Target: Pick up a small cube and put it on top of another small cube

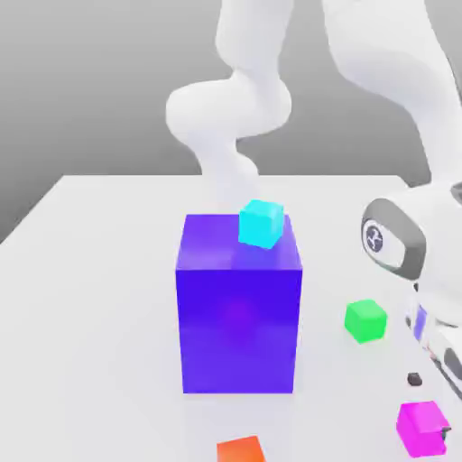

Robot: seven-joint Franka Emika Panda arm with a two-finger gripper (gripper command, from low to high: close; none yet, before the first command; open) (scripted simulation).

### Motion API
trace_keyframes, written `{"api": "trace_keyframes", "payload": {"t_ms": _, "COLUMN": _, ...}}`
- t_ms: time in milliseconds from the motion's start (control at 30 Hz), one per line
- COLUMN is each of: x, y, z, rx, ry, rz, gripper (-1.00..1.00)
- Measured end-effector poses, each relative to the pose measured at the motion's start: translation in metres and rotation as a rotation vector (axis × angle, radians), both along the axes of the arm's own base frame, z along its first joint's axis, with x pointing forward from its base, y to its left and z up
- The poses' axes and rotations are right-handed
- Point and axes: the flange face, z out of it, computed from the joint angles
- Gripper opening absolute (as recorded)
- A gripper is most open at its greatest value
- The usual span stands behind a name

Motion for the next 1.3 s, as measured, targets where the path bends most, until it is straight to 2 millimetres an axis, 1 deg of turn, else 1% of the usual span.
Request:
{"api": "trace_keyframes", "payload": {"t_ms": 167, "x": 0.000, "y": 0.000, "z": 0.000, "rx": -0.001, "ry": 0.002, "rz": 0.000, "gripper": -1.00}}
{"api": "trace_keyframes", "payload": {"t_ms": 200, "x": 0.000, "y": 0.000, "z": -0.004, "rx": -0.001, "ry": 0.002, "rz": 0.000, "gripper": -1.00}}
{"api": "trace_keyframes", "payload": {"t_ms": 233, "x": 0.000, "y": 0.000, "z": 0.002, "rx": -0.001, "ry": 0.001, "rz": 0.001, "gripper": -1.00}}
{"api": "trace_keyframes", "payload": {"t_ms": 267, "x": 0.000, "y": 0.001, "z": 0.012, "rx": -0.001, "ry": 0.001, "rz": 0.002, "gripper": -1.00}}
{"api": "trace_keyframes", "payload": {"t_ms": 367, "x": -0.001, "y": 0.000, "z": 0.051, "rx": -0.001, "ry": 0.002, "rz": 0.002, "gripper": -1.00}}
{"api": "trace_keyframes", "payload": {"t_ms": 400, "x": -0.008, "y": 0.000, "z": 0.059, "rx": 0.003, "ry": 0.010, "rz": 0.015, "gripper": -1.00}}
{"api": "trace_keyframes", "payload": {"t_ms": 467, "x": -0.030, "y": 0.002, "z": 0.067, "rx": 0.014, "ry": 0.029, "rz": 0.058, "gripper": -1.00}}
{"api": "trace_keyframes", "payload": {"t_ms": 633, "x": -0.092, "y": 0.005, "z": 0.085, "rx": 0.035, "ry": 0.058, "rz": 0.195, "gripper": -1.00}}
{"api": "trace_keyframes", "payload": {"t_ms": 767, "x": -0.147, "y": 0.007, "z": 0.099, "rx": 0.037, "ry": 0.056, "rz": 0.334, "gripper": -1.00}}
{"api": "trace_keyframes", "payload": {"t_ms": 800, "x": -0.160, "y": 0.005, "z": 0.102, "rx": 0.034, "ry": 0.052, "rz": 0.369, "gripper": -1.00}}
{"api": "trace_keyframes", "payload": {"t_ms": 933, "x": -0.204, "y": -0.010, "z": 0.111, "rx": 0.015, "ry": 0.022, "rz": 0.481, "gripper": -1.00}}
{"api": "trace_keyframes", "payload": {"t_ms": 967, "x": -0.215, "y": -0.014, "z": 0.112, "rx": 0.007, "ry": 0.013, "rz": 0.511, "gripper": -1.00}}
{"api": "trace_keyframes", "payload": {"t_ms": 1000, "x": -0.220, "y": -0.016, "z": 0.108, "rx": 0.003, "ry": 0.008, "rz": 0.526, "gripper": -1.00}}
{"api": "trace_keyframes", "payload": {"t_ms": 1067, "x": -0.223, "y": -0.017, "z": 0.095, "rx": 0.000, "ry": 0.004, "rz": 0.537, "gripper": -1.00}}
{"api": "trace_keyframes", "payload": {"t_ms": 1233, "x": -0.224, "y": -0.018, "z": 0.053, "rx": -0.002, "ry": 0.002, "rz": 0.539, "gripper": -1.00}}
{"api": "trace_keyframes", "payload": {"t_ms": 1267, "x": -0.225, "y": -0.019, "z": 0.048, "rx": -0.002, "ry": 0.002, "rz": 0.539, "gripper": 1.00}}
{"api": "trace_keyframes", "payload": {"t_ms": 1300, "x": -0.225, "y": -0.018, "z": 0.048, "rx": -0.002, "ry": 0.002, "rz": 0.540, "gripper": 1.00}}
